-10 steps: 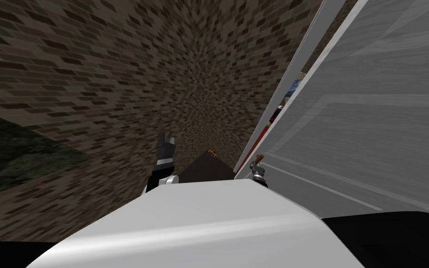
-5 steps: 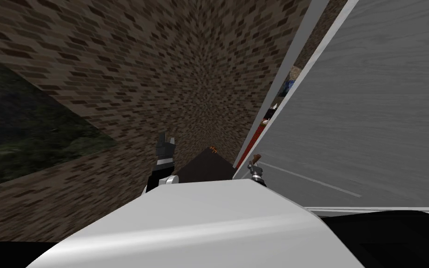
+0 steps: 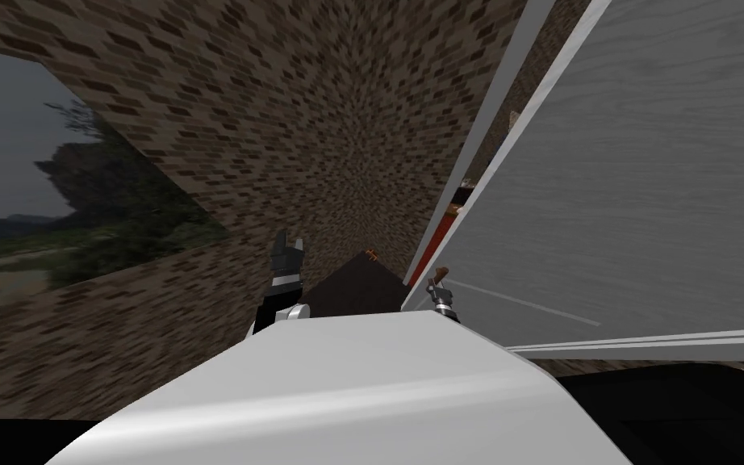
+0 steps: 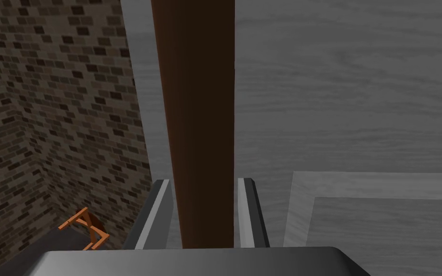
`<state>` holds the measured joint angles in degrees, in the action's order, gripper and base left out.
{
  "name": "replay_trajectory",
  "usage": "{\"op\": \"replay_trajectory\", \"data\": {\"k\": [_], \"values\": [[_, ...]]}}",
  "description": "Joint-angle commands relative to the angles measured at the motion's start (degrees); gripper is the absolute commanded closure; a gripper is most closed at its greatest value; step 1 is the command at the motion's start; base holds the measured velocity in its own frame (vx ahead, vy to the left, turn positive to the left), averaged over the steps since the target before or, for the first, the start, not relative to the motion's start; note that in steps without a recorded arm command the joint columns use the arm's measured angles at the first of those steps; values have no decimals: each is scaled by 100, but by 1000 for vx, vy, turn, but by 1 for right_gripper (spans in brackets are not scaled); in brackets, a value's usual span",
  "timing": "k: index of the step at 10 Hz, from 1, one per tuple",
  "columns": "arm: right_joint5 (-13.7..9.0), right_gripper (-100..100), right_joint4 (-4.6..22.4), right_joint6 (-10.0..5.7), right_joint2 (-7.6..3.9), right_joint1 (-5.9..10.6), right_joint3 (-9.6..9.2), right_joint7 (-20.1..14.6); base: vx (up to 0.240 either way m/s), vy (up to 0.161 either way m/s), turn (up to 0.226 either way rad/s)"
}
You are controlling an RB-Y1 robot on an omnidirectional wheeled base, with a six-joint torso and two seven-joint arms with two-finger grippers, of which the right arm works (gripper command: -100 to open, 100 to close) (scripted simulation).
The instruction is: Pull the door open
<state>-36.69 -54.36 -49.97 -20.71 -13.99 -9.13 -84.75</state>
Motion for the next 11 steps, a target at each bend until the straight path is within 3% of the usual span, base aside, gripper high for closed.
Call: {"op": "replay_trajectory", "data": {"k": [1,4,5,6,11], "values": [[86,100,-25,-49,-69,-79,-156,-103,-258,-28,61],[227,100,-137,-120,-186,-184,-403,-246,-264,-6,62],[202,100,-135,-96,-173,-164,-359,-219,-109,2,16],[276,100,-127,-185,-250,-237,-482,-335,-185,7,111],[455,100,-133,-458,-498,-404,-760,-642,-216,-36,107]]}}
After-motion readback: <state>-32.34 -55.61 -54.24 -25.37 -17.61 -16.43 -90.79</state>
